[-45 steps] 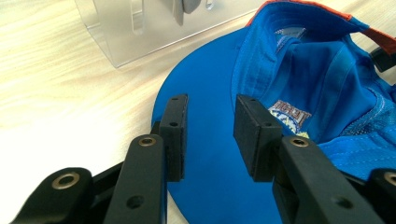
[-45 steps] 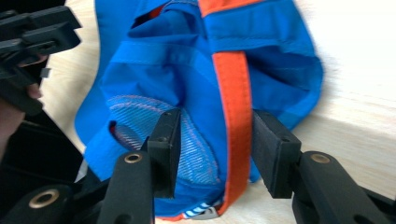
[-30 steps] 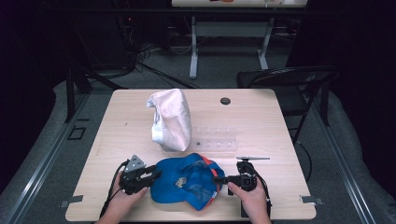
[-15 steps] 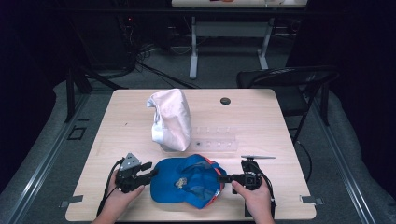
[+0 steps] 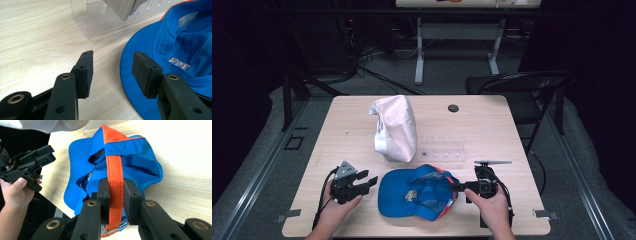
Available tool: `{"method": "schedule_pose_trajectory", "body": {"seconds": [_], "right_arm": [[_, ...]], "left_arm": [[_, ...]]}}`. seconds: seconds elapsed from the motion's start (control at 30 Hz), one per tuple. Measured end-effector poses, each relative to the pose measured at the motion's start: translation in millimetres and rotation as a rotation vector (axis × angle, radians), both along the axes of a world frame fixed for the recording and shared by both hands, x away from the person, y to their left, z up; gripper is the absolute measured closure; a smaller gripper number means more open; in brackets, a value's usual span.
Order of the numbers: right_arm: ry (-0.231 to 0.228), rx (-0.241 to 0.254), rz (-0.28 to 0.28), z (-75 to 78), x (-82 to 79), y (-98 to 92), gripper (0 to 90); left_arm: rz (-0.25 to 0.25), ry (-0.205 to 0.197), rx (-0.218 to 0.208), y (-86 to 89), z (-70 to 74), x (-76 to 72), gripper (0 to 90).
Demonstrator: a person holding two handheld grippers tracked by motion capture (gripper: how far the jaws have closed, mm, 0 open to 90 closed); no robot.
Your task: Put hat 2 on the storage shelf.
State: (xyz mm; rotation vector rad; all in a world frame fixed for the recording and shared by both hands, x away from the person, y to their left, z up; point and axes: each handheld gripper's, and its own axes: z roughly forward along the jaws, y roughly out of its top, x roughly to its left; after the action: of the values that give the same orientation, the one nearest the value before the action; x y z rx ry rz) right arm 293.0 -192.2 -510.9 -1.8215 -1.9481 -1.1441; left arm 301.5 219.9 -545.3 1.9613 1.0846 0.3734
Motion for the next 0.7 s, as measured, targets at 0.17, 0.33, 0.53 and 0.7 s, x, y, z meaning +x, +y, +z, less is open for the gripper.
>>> {"method": "schedule_pose_trajectory", "body": {"seconds": [0.17,0.33,0.53,0.7], "right_arm": [[0.014,-0.014,0.017,4.7,3.4,-0.5,77.4],[0.032,-0.029,0.018,9.1,7.1,-1.9,77.3],[0.044,-0.07,0.029,17.3,11.1,-4.0,77.4],[0.056,-0.113,0.042,26.0,13.7,-6.6,77.4]], "left_arm": [[0.003,0.007,-0.001,1.8,-0.3,1.2,51.3],[0.009,0.007,-0.002,3.6,-1.3,2.8,51.0],[0.021,0.016,-0.005,6.8,-1.9,4.7,50.8],[0.034,0.013,-0.009,8.8,-2.6,5.9,49.4]]}}
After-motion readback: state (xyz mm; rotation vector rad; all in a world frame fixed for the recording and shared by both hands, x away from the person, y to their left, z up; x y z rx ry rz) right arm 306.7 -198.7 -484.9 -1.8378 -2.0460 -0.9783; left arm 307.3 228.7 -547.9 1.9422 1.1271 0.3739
